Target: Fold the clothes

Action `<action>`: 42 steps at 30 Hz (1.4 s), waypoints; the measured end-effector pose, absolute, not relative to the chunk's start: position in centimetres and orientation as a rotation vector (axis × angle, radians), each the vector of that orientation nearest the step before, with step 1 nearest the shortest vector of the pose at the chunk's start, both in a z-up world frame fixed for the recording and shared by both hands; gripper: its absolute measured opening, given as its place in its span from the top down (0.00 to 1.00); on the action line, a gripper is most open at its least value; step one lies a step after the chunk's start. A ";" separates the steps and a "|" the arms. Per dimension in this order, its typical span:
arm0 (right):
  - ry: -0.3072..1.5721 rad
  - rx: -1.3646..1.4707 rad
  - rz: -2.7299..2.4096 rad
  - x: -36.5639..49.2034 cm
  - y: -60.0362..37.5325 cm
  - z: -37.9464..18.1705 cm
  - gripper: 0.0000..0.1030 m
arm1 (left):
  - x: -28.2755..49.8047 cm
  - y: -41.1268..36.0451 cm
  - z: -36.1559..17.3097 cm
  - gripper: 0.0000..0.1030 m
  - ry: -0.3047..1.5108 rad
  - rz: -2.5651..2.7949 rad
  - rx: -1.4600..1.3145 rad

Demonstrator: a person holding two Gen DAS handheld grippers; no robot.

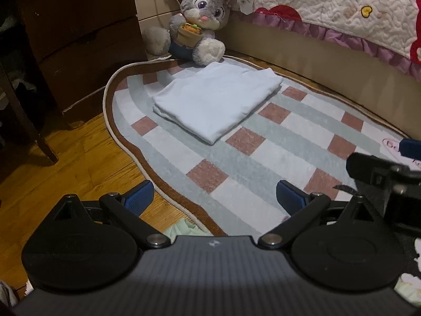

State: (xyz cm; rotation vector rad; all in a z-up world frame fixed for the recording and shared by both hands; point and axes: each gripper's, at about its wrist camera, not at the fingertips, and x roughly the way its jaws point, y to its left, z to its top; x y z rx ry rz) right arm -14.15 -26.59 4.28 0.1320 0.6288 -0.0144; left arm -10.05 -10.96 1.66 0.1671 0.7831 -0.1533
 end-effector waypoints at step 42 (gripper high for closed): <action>0.709 0.133 -0.063 -13.4 -25.2 4.1 0.13 | -12.1 -10.9 2.6 0.00 0.792 -0.149 0.201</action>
